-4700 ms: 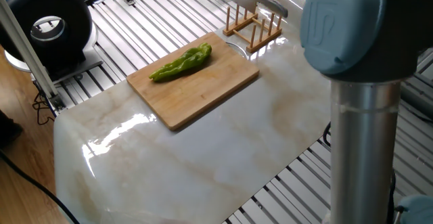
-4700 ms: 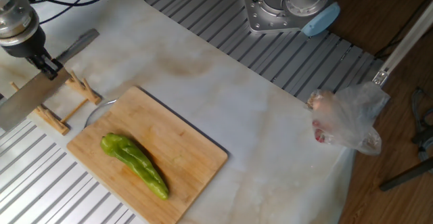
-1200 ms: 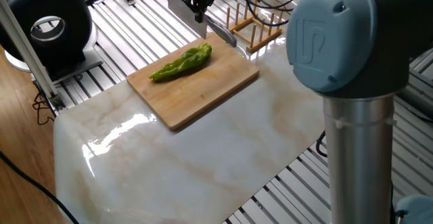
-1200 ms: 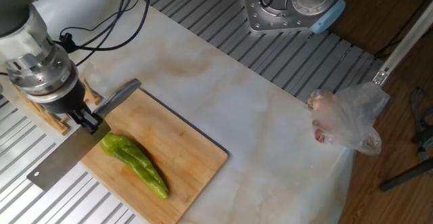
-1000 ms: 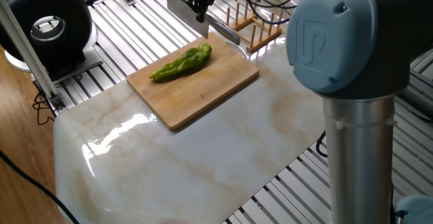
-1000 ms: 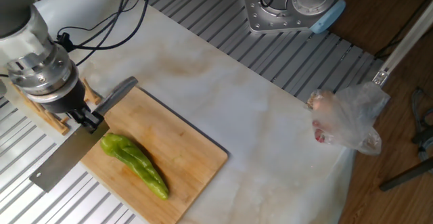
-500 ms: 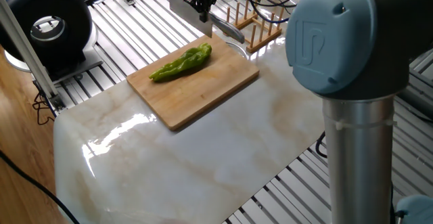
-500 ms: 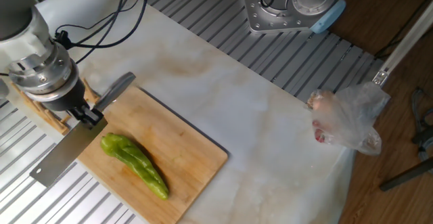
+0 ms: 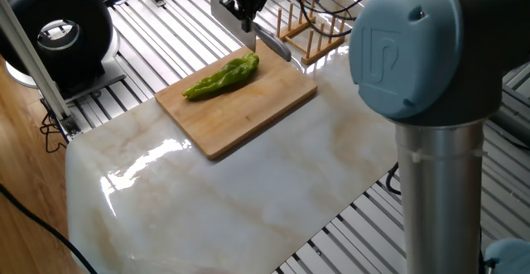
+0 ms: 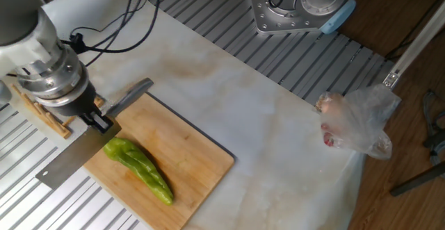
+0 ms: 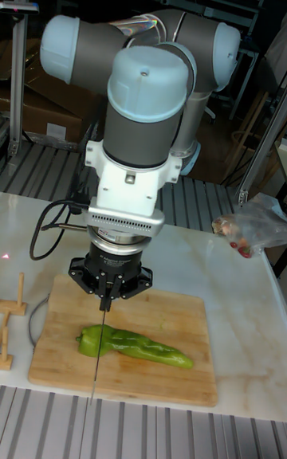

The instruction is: Chop the chili peppers

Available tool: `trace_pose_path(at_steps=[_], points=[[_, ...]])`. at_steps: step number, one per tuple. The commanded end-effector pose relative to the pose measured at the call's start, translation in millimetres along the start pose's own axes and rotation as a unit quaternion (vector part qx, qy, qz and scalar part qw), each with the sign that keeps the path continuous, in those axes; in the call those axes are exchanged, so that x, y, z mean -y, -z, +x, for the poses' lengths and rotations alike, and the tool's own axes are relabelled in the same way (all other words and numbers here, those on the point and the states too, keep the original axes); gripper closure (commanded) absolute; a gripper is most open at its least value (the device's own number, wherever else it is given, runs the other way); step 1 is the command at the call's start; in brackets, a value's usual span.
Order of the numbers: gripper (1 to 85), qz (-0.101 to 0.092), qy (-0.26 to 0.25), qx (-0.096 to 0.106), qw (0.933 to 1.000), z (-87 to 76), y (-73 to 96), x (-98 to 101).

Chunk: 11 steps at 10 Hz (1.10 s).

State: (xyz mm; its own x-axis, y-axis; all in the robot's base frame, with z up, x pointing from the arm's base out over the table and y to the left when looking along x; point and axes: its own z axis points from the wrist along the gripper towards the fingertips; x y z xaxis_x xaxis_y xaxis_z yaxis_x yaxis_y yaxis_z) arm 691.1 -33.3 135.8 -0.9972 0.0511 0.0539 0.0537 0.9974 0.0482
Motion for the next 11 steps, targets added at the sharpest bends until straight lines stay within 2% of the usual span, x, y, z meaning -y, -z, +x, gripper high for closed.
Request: trace_pose_path(at_steps=[1, 2, 4, 5, 11], points=[[84.3, 0.024, -0.013, 0.009, 0.9996, 7.1, -3.9, -3.7], [84.3, 0.042, -0.003, 0.02, 0.9989, 7.2, -4.9, 4.1], [84.3, 0.04, 0.006, 0.019, 0.999, 8.8, -7.3, 6.9], [84.3, 0.027, -0.002, 0.019, 0.9995, 7.8, -13.2, -0.1], [84.3, 0.035, -0.001, 0.018, 0.9992, 7.9, -29.4, 4.9]])
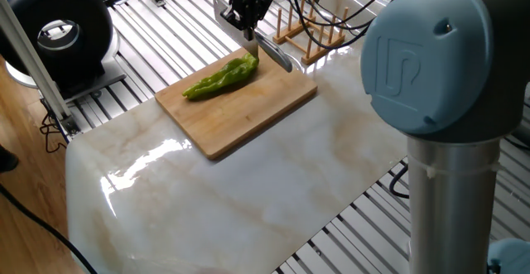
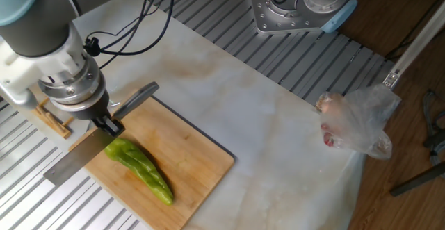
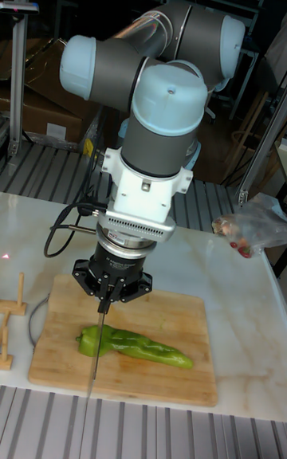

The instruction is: Chop the chili peppers

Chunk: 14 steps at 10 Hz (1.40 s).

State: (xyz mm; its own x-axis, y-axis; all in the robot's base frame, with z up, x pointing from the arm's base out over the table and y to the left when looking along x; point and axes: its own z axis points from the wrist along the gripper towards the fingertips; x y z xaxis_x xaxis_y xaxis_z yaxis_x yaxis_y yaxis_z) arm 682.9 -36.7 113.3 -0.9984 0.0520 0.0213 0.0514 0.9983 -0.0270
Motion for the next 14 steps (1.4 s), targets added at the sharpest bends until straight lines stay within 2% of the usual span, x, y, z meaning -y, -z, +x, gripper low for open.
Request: trace_pose_path(at_steps=[1, 4, 9, 11, 13, 14], points=[[84.3, -0.004, 0.002, 0.002, 1.0, 1.7, -7.2, -0.4], [84.3, -0.004, 0.008, 0.006, 0.9999, -3.7, -9.4, -0.6], [84.3, -0.017, 0.022, 0.01, 0.9996, -8.3, -7.3, -1.6], [84.3, -0.014, 0.022, 0.011, 0.9996, -11.0, -9.0, 1.4], [84.3, -0.021, 0.023, 0.008, 0.9995, -9.6, -8.9, -2.1], [84.3, -0.018, 0.024, 0.008, 0.9995, -9.3, -9.2, -0.3]])
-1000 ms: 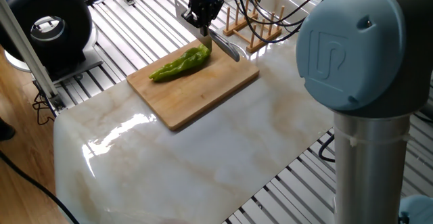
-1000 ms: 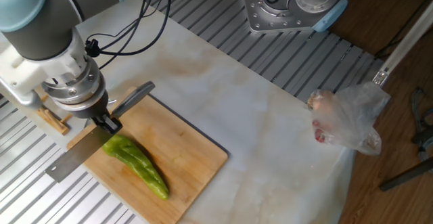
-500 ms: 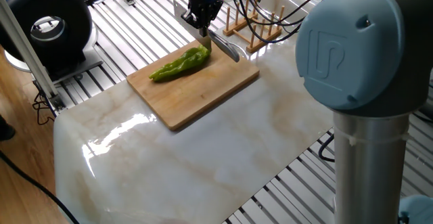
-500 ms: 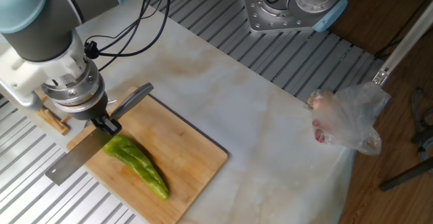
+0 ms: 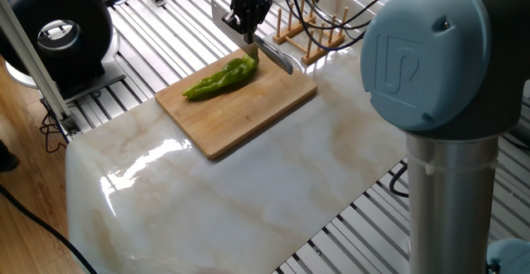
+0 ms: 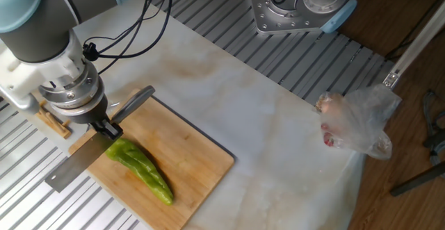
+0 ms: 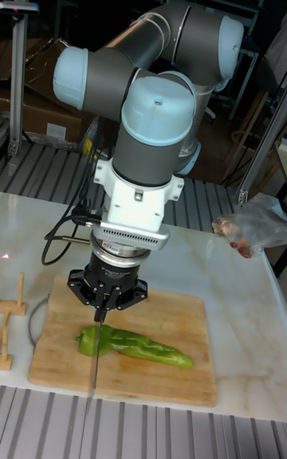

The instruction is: Chop the chili peppers

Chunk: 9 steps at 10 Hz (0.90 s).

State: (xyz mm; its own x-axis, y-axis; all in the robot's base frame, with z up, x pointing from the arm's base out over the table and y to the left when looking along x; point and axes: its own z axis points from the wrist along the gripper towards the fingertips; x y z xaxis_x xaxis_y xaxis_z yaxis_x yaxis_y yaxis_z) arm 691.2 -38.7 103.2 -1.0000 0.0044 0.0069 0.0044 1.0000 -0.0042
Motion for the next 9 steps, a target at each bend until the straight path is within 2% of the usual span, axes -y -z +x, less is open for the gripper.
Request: trace_pose_path(at_steps=[1, 9], points=[[84.3, -0.006, 0.0, -0.001, 1.0, -0.8, -0.4, -0.6], [84.3, -0.009, 0.003, -0.001, 1.0, 0.9, -6.0, 1.3]])
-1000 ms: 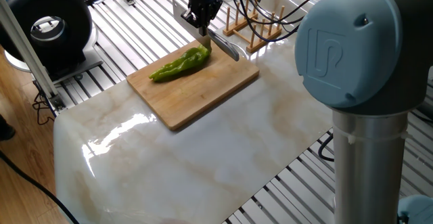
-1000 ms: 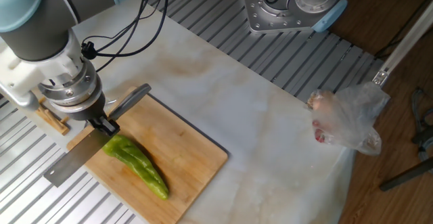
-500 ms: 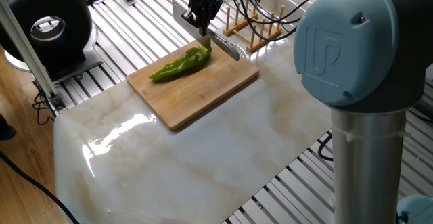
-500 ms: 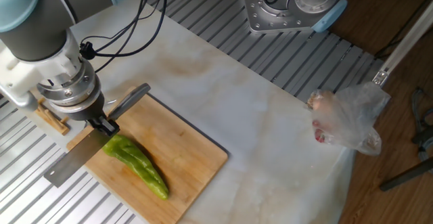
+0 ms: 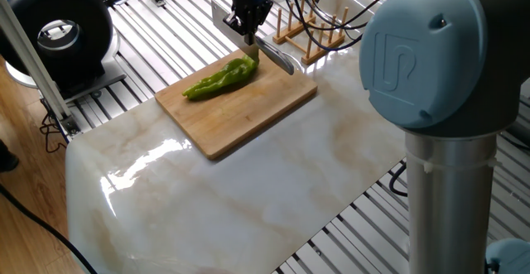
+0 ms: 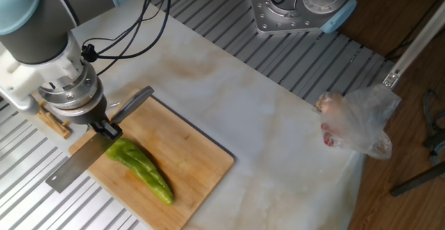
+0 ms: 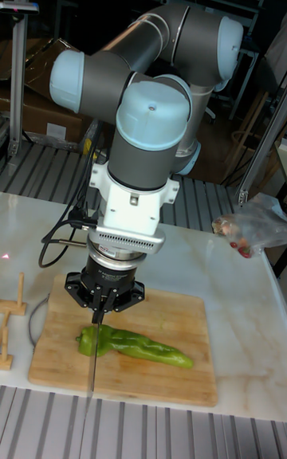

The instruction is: Chop the chili peppers

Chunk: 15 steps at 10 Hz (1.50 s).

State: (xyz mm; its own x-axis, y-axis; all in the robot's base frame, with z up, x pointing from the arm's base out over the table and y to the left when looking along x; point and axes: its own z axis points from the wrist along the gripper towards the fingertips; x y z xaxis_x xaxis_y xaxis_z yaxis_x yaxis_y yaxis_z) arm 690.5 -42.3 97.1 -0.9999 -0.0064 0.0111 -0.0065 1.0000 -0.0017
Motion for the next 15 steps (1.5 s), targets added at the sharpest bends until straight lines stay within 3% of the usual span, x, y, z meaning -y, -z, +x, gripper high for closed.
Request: trace_pose_path(at_steps=[1, 15], points=[[84.3, -0.007, -0.002, 0.001, 1.0, 0.0, -0.3, -2.1], [84.3, 0.01, 0.0, 0.001, 0.9999, -0.2, -9.2, 0.1]])
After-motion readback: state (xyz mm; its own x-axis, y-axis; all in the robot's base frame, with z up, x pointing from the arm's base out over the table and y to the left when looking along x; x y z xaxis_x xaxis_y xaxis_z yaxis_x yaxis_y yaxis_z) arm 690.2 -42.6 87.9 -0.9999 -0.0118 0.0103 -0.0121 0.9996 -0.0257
